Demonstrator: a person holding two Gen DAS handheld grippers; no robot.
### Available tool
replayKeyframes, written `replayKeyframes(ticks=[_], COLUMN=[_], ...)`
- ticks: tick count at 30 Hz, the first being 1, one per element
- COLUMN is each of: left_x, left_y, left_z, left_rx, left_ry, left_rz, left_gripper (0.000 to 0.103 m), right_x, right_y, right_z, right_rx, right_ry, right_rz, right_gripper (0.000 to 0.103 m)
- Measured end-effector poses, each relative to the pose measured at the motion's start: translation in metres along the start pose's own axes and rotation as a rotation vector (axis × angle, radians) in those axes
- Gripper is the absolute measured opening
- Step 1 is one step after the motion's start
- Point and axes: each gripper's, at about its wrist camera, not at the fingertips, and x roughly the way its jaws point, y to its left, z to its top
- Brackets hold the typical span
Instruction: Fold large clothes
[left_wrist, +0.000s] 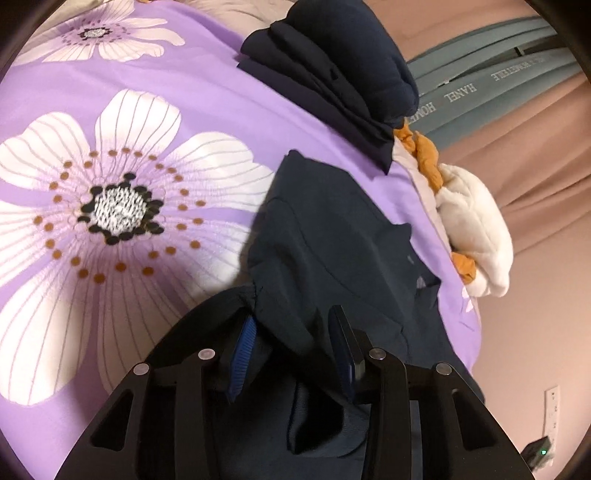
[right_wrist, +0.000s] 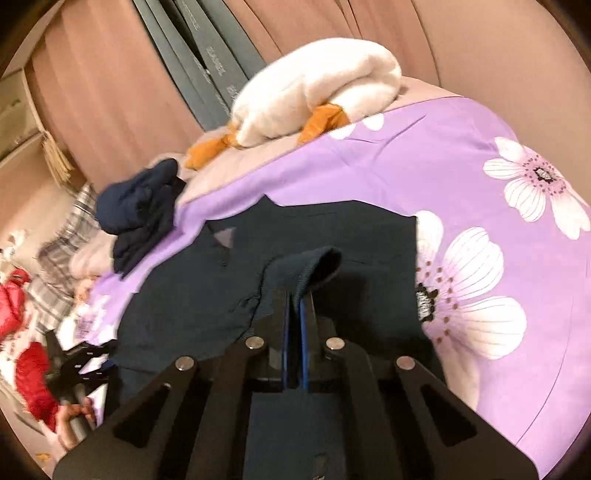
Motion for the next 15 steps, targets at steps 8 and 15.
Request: replayKeyframes(ticks=[8, 15], left_x=[-0.006, -0.042], left_y=[0.011, -0.001], left_z=[-0.001, -0.002], left_rx=[0.065, 0.27], left_ry=[0.06, 0.032], left_rz=[0.052, 0.118], left_gripper=[0.039, 0.041], right_x=[0.055, 0.019], right_y=[-0.038, -0.03], right_z=[-0.039, -0.02], right_rx=[0.055, 0.017], right_ry=[0.147, 0.074], right_rz=[-0.073, -0.099], right_gripper=[0.008, 0.032])
